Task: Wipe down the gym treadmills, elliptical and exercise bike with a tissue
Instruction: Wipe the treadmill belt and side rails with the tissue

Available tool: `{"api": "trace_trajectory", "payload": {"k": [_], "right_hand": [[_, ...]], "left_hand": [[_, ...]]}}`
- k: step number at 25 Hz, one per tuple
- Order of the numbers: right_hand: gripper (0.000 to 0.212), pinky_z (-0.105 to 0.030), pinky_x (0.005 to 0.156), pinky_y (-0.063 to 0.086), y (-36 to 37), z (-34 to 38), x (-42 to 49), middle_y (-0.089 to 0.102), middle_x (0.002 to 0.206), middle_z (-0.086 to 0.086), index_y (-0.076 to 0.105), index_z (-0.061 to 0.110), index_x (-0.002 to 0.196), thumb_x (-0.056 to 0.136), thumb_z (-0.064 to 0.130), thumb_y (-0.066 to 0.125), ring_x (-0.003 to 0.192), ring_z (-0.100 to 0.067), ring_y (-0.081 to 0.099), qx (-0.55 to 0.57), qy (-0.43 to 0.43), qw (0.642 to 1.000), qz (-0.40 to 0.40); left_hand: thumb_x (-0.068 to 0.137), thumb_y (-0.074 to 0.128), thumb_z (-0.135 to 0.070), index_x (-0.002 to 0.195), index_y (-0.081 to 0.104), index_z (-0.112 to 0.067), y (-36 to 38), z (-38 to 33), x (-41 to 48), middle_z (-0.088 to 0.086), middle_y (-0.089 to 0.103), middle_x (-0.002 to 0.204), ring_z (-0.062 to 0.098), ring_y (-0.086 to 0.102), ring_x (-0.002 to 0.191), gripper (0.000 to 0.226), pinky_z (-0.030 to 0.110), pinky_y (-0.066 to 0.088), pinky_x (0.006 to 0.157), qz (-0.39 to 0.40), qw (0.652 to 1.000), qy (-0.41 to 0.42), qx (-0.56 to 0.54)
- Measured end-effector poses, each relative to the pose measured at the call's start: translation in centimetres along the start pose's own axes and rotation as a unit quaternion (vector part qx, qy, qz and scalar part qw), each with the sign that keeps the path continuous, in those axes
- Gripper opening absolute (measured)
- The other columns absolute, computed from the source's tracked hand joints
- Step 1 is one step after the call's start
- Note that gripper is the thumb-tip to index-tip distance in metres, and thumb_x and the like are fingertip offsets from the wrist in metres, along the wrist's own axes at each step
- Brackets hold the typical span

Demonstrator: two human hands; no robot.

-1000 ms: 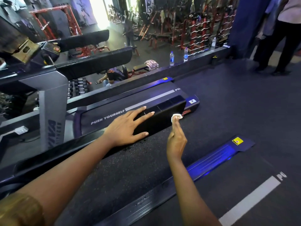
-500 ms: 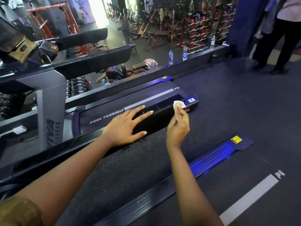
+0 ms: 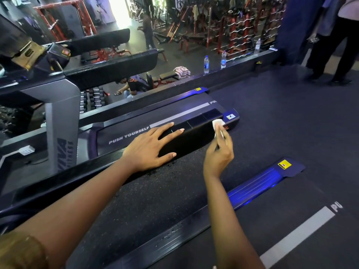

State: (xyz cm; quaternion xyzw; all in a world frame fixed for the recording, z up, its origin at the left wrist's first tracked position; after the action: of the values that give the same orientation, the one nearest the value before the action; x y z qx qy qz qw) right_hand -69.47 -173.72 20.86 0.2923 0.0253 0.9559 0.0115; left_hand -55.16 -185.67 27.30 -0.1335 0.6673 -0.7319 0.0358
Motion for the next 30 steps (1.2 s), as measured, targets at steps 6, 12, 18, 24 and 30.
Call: {"api": "trace_trajectory", "payload": {"k": [6, 12, 18, 24, 30], "right_hand": [[0.035, -0.021, 0.087, 0.047, 2.1, 1.1, -4.7, 0.062, 0.102, -0.016, 0.064, 0.004, 0.116, 0.086, 0.008, 0.046, 0.100, -0.014, 0.054, 0.001, 0.018, 0.999, 0.049], [0.032, -0.028, 0.086, 0.051, 1.0, 1.0, -10.1, 0.063, 0.109, -0.017, 0.064, 0.003, 0.113, 0.085, 0.004, 0.049, 0.106, -0.015, 0.055, 0.005, 0.000, 0.991, 0.133], [0.037, -0.005, 0.093, 0.039, 0.2, -1.1, -4.5, 0.062, 0.114, -0.022, 0.062, -0.004, 0.114, 0.080, -0.016, 0.058, 0.106, -0.025, 0.059, -0.004, 0.103, 0.994, 0.045], [0.035, 0.001, 0.088, 0.038, 2.1, 1.0, -9.0, 0.065, 0.108, -0.019, 0.064, -0.003, 0.111, 0.078, -0.015, 0.062, 0.102, -0.018, 0.060, 0.026, 0.151, 0.986, 0.061], [0.035, -0.014, 0.088, 0.047, 0.3, 3.4, -9.8, 0.066, 0.105, -0.009, 0.066, 0.000, 0.108, 0.077, -0.015, 0.063, 0.100, -0.008, 0.059, 0.059, 0.097, 0.988, 0.104]], "left_hand": [[0.085, 0.017, -0.067, 0.147, -0.004, -0.045, 0.3, 0.1, -0.1, -0.003, 0.013, 0.159, 0.020, 0.033, 0.137, 0.068, 0.039, 0.043, 0.098, -0.007, 1.000, -0.002, -0.002], [0.085, 0.014, -0.067, 0.147, -0.003, -0.045, 0.0, 0.0, -0.1, -0.004, 0.012, 0.159, 0.019, 0.030, 0.138, 0.068, 0.036, 0.042, 0.097, -0.001, 1.000, -0.006, 0.000], [0.083, 0.014, -0.068, 0.148, -0.002, -0.045, 0.0, 0.1, 0.0, -0.004, 0.010, 0.160, 0.020, 0.030, 0.138, 0.071, 0.036, 0.042, 0.097, 0.011, 1.000, -0.009, 0.002], [0.094, 0.039, -0.055, 0.150, 0.003, -0.040, 0.1, 0.1, -0.2, -0.001, 0.012, 0.159, 0.022, 0.031, 0.138, 0.068, 0.034, 0.038, 0.101, 0.019, 1.000, -0.012, 0.001], [0.096, 0.046, -0.044, 0.146, -0.005, -0.041, -0.9, 1.8, -4.5, 0.002, 0.000, 0.161, 0.024, 0.025, 0.141, 0.071, 0.038, 0.026, 0.111, 0.050, 0.997, -0.052, 0.002]]}}
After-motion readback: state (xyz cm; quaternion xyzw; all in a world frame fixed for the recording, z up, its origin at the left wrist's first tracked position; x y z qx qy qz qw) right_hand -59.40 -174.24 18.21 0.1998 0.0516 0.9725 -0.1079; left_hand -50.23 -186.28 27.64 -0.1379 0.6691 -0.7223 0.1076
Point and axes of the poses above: each hand's wrist, its own x-axis towards the middle knuckle, its own y-axis out of the palm, z = x × y, the point moved 3 cm from there along x, towards the middle knuckle
